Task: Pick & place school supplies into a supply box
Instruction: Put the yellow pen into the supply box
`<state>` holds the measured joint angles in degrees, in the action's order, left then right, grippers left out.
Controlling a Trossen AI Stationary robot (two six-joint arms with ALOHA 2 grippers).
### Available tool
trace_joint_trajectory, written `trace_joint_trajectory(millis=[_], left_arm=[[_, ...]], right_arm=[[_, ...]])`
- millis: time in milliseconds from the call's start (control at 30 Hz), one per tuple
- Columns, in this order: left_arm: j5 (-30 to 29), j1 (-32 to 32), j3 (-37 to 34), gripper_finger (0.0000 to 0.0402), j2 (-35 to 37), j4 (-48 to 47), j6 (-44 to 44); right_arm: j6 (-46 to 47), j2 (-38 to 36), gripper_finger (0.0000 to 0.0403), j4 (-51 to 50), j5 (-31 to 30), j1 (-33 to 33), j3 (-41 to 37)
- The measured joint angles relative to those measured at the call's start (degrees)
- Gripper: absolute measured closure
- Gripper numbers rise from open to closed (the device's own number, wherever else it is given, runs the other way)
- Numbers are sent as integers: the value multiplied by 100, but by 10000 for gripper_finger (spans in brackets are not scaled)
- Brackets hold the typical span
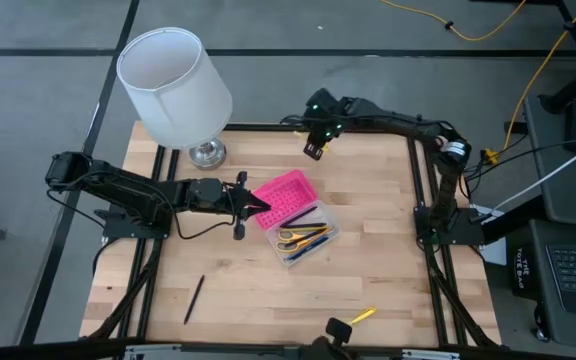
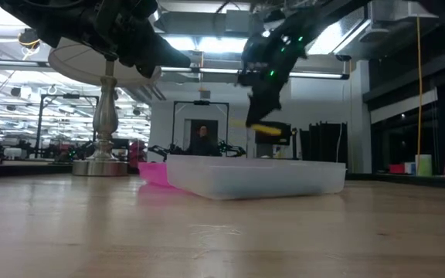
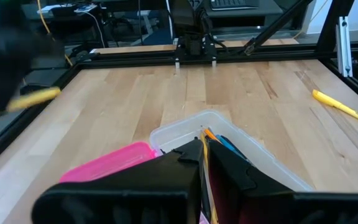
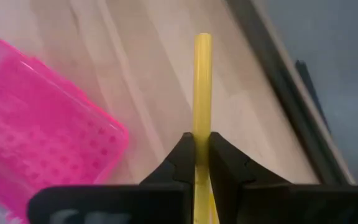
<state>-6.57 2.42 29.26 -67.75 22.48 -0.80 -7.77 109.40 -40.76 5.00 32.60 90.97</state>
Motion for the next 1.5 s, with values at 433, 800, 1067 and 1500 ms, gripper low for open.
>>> trace_joint_trajectory(millis=[433,800,1067,1500], left_arm=[[2,0,-2,384,0,0,0],[0,0,-2,384,0,0,0],[0,0,-2,384,0,0,-2],[0,0,-2,384,0,0,-1]], right_arm=[[362,-2100,376,1761,-44,-495,-2531],[253,-3815,376,3434,-32,-1369,-4363],[87,-3995,376,3527,74,-1758,-4538],[-174,-3995,376,3541,73,-2178,-4538]])
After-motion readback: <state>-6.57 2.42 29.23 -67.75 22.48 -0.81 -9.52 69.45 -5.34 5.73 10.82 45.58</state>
